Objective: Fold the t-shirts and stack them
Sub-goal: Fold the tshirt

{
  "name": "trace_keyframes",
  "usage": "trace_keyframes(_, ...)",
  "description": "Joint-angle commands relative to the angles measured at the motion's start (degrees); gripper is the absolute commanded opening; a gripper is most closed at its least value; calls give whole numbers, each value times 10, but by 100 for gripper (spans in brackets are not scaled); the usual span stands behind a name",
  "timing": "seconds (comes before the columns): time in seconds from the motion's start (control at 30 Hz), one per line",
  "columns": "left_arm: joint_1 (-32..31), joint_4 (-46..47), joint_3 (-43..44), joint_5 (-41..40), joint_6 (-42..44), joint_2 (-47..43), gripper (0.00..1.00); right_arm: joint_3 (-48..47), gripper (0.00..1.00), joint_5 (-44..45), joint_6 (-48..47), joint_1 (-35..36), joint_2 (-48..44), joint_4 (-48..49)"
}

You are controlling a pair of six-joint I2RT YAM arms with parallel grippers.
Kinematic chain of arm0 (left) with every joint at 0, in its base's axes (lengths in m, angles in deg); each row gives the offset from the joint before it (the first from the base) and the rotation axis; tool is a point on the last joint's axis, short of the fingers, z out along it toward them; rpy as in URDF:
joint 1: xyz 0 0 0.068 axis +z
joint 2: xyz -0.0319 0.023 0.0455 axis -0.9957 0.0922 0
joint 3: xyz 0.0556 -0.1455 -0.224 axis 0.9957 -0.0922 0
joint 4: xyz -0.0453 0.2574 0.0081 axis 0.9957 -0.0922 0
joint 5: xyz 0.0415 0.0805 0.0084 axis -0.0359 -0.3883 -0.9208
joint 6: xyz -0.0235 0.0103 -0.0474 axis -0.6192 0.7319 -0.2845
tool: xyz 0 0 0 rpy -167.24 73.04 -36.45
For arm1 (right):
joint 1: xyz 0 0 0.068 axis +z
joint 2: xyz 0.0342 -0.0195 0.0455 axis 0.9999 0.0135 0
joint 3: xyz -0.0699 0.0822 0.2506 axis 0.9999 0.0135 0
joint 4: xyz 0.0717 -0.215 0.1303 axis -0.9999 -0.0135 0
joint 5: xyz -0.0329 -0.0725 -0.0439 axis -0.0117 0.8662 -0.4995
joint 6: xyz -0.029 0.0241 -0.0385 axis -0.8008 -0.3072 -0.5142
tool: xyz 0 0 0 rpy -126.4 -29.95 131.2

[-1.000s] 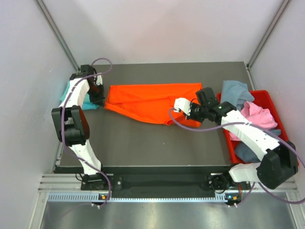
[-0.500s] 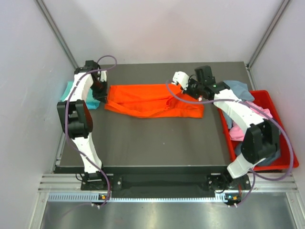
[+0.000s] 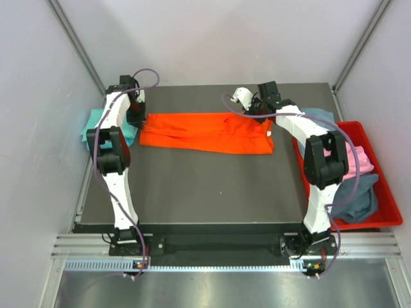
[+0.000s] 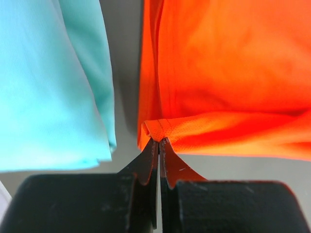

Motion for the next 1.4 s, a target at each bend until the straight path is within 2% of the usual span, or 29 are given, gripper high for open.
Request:
trace_keyframes(0.0, -5, 26, 47, -28, 0, 24, 0, -45, 0, 1, 11, -3, 16, 32)
trace_keyframes(0.43, -29, 51, 106, -88, -13, 55, 0, -85, 0, 16, 29, -3, 64, 60)
trace_keyframes(0.47, -31, 51, 102, -92, -14, 50, 7, -84, 0, 19, 29, -1, 64, 61)
trace_keyframes(0.5, -31, 52, 99, -105, -14, 46, 21, -82, 0, 23, 30, -2, 62, 65)
trace_keyframes(0.53, -31, 53, 96, -109, -14, 43, 48, -77, 0, 40, 34, 0, 60, 77)
trace_keyframes(0.57, -32, 52, 89, -115, -13, 31, 53, -74, 4, 49, 40, 1, 58, 84)
trace_keyframes(0.6, -31, 53, 83, -124, -14, 23, 54, -70, 21, 57, 42, 2, 52, 91)
trace_keyframes(0.63, -30, 53, 76, -126, -13, 15, 58, -68, 28, 67, 44, 5, 49, 93)
trace_keyframes(0.7, -31, 51, 49, -127, -31, -16, 60, -63, 39, 73, 63, 4, 26, 97)
trace_keyframes(0.83, -29, 47, -14, -119, -39, -65, 64, -32, 44, 79, 91, 5, -22, 97)
trace_keyframes(1.0, -29, 39, -69, -102, -40, -67, 66, 22, 45, 50, 163, 4, -78, 47)
trace_keyframes(1.17, -29, 36, -63, -87, -45, -35, 66, 87, 45, -1, 235, 2, -103, 21)
trace_keyframes(1.37, -28, 37, -49, -102, -45, 0, 66, 130, 44, -39, 268, -16, -98, 12)
